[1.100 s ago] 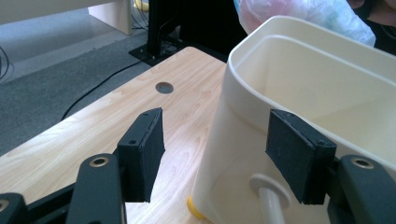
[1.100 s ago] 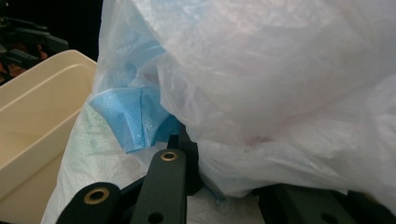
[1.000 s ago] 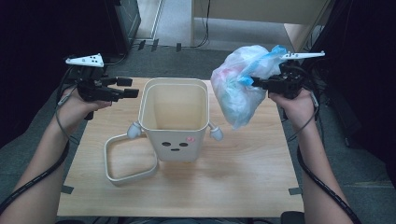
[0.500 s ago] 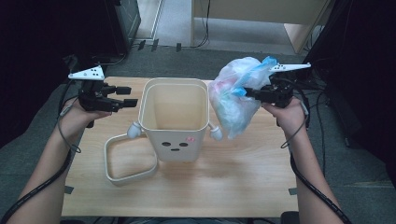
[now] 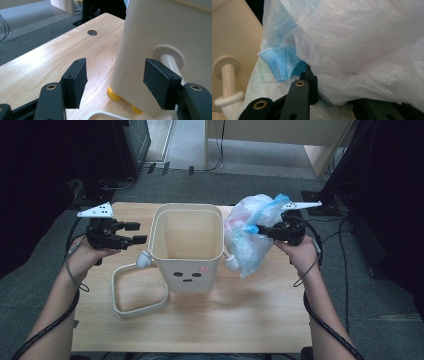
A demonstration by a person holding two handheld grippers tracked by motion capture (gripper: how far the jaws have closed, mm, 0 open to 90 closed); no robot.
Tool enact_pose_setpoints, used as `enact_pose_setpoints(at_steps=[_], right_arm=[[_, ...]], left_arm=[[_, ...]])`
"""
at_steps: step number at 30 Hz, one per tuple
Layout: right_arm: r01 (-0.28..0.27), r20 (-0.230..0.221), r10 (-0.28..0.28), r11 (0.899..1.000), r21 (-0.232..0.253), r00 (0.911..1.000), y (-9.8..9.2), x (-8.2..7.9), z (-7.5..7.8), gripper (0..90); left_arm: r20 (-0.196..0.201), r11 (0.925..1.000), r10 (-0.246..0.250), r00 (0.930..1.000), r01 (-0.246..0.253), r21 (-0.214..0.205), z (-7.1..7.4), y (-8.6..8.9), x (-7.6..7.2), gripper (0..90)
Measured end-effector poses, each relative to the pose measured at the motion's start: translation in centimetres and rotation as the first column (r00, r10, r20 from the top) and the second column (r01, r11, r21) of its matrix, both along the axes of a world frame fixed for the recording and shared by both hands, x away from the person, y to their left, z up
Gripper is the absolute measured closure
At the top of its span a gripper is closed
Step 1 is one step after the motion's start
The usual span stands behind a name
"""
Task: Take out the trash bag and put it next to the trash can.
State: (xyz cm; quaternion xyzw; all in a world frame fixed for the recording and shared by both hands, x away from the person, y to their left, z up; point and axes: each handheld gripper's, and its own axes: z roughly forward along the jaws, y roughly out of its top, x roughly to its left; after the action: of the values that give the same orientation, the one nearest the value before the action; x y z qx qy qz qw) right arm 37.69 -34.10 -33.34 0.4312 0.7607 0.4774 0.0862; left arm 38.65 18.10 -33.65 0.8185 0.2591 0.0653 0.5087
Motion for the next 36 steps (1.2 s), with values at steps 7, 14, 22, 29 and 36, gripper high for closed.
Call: enact_pose_setpoints(at_steps=[7, 14, 22, 29, 36], right_arm=[[0.005, -0.013, -0.005, 0.999, -0.033, 0.9999, 0.2, -0.1, -1.5, 74.4], [0.013, -0.021, -0.014, 0.998, -0.062, 0.9997, 0.4, -0.2, -3.2, 73.9], [0.022, -0.038, -0.024, 0.997, -0.068, 0.999, 0.6, -0.4, -5.1, 72.7], [0.025, -0.046, -0.03, 0.996, -0.091, 0.9985, 1.0, -0.4, -6.4, 71.1], [0.03, -0.054, -0.036, 0.993, -0.11, 0.9979, 1.4, -0.4, -7.6, 70.1]], left_arm=[[-0.017, 1.0, 0.002, 0.9999, -0.002, -0.004, -1.4, 0.0, -0.1, 35.0], [-0.022, 1.0, 0.002, 0.9997, -0.002, -0.001, -2.5, 0.0, -0.3, 35.0], [-0.04, 1.0, 0.003, 0.9992, -0.003, 0.0, -4.0, 0.2, -0.5, 35.0], [-0.032, 1.0, 0.003, 0.9995, -0.003, -0.002, -4.8, 0.4, -0.7, 35.0], [-0.041, 0.9999, 0.012, 0.9991, -0.012, -0.008, -5.8, 0.8, -0.8, 35.0]])
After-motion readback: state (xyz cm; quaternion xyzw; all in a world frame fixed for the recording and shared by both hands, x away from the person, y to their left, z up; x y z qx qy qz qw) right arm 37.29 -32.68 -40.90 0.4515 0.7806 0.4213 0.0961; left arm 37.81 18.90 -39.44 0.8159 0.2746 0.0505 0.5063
